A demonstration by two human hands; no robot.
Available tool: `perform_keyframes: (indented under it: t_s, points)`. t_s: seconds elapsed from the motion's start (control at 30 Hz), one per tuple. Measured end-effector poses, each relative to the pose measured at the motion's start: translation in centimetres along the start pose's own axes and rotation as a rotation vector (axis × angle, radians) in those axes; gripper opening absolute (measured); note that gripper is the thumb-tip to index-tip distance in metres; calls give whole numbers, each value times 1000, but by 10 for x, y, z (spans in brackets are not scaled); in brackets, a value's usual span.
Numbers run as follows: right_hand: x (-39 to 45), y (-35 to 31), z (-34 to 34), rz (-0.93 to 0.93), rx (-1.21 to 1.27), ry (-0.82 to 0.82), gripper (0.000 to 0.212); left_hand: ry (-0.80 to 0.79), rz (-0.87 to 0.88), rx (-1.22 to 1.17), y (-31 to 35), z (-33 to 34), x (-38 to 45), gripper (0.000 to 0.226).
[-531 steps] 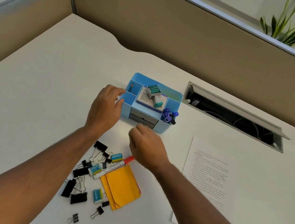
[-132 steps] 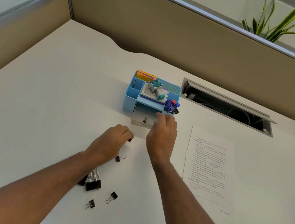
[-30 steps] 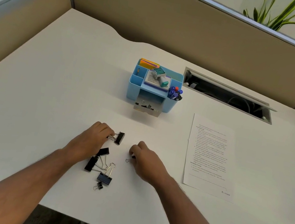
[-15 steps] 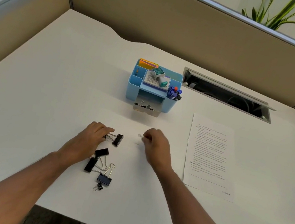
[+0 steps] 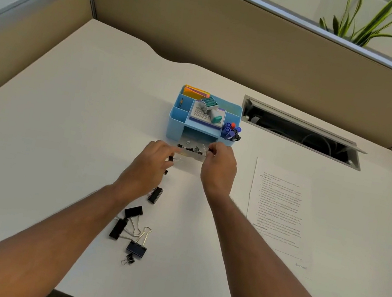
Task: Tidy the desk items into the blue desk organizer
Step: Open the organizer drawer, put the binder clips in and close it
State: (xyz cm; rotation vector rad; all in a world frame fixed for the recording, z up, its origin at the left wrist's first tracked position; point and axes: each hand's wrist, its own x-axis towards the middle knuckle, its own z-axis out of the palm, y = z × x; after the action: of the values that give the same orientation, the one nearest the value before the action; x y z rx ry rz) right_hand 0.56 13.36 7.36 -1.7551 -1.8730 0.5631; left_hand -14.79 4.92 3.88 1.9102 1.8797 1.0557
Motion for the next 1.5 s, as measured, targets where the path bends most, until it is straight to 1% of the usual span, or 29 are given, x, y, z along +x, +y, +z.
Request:
perform_keyframes:
  t_s: [0.17, 0.33, 0.43, 0.53, 0.63, 0.7, 0.77, 0.87, 0.9, 1.0, 1.07, 1.13, 1.2, 1.27, 1.33, 1.4, 1.5]
  points:
    - [5, -1, 1, -18, -23, -6, 16, 34, -51, 20, 26, 12, 44, 41]
    - [5, -2, -5, -73, 24, 1, 27, 1, -107, 33, 33, 20, 70, 41]
    - [-3, 4, -7, -147, 11, 3, 24, -6, -142, 9, 28, 18, 73, 44]
    - [-19, 16, -6, -247, -4, -19, 19, 5, -121, -12, 19, 14, 67, 41]
    - [-39, 31, -1, -421, -51, -131, 17, 74, -97, 15, 8, 9, 50, 29]
    - [-53, 38, 3, -543, -100, -264, 17, 146, -140, 30, 0, 8, 35, 18]
    - [-66, 41, 5, -662, -159, -392, 15, 168, -203, 49, -6, 10, 18, 9]
    - [-90, 43, 7, -813, -198, -507, 12, 61, -269, 76, -15, 18, -1, 8]
    - [-97, 43, 7, -849, -197, -531, 11, 12, -291, 74, -16, 21, -4, 10]
    - [-119, 46, 10, -926, -193, -579, 12, -141, -311, 88, -20, 25, -9, 32]
    - [-134, 47, 14, -978, -199, -612, 12, -229, -283, 103, -22, 26, -11, 38]
    - [-151, 47, 18, -1066, -208, -658, 9, -285, -221, 150, -25, 25, -12, 30]
    - [-163, 46, 20, -1147, -223, -698, 9, -305, -179, 211, -28, 23, -14, 19]
    - [-168, 48, 20, -1153, -233, -700, 19, -305, -159, 252, -30, 19, -15, 13]
    - [-165, 50, 20, -1104, -249, -664, 29, -305, -149, 282, -33, 15, -18, 10]
    - [-159, 52, 18, -1046, -257, -620, 31, -296, -170, 294, -38, 12, -20, 10]
    - [-155, 54, 12, -993, -278, -570, 26, -242, -287, 229, -44, 5, -21, 14]
